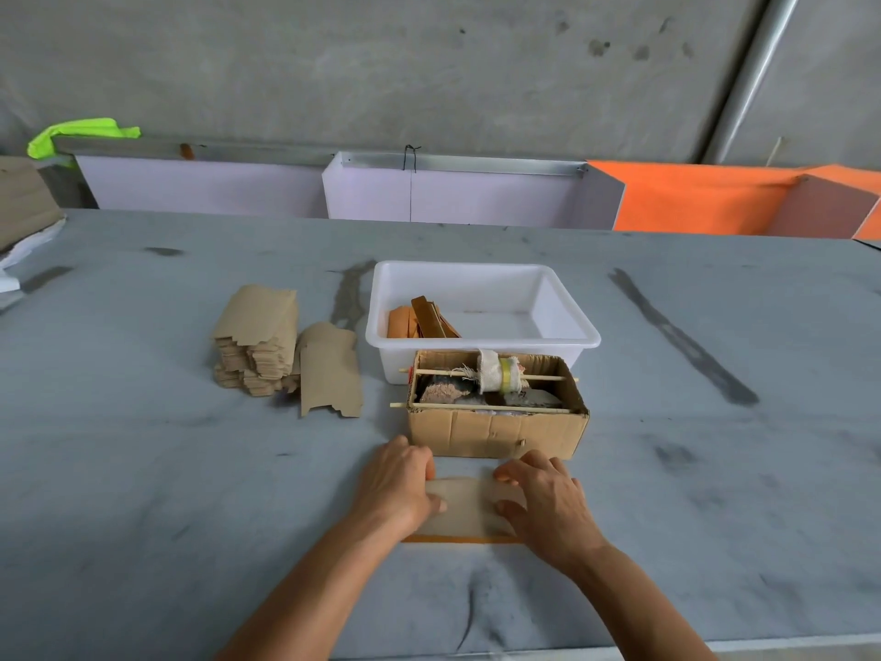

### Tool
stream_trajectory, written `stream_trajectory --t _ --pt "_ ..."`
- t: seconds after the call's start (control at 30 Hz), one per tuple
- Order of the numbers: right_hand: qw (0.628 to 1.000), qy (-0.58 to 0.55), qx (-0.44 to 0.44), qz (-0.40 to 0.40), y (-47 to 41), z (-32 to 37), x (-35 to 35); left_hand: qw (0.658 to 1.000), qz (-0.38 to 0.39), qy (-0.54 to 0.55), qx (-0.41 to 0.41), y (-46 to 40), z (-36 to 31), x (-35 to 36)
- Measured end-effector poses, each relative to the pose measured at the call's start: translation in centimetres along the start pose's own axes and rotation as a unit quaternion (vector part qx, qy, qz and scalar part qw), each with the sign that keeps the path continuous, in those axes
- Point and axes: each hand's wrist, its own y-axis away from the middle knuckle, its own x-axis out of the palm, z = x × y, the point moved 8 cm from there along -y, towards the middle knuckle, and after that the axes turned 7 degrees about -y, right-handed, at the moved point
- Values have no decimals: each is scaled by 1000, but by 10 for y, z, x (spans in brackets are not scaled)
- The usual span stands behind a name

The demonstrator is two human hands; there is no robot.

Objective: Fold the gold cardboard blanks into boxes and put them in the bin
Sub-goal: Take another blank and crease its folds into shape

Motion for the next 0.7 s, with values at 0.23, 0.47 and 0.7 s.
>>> stream_trajectory --t 0.23,0.47,0.7 --pt "1000 -4 -26 -4 -2 8 -1 998 36 60 8 -4 -2 5" --pt "997 -4 -57 -45 -14 17 0 989 -9 145 20 -4 2 2" --pt "993 -24 -78 -88 -16 16 -6 987 -72 133 47 -5 1 -4"
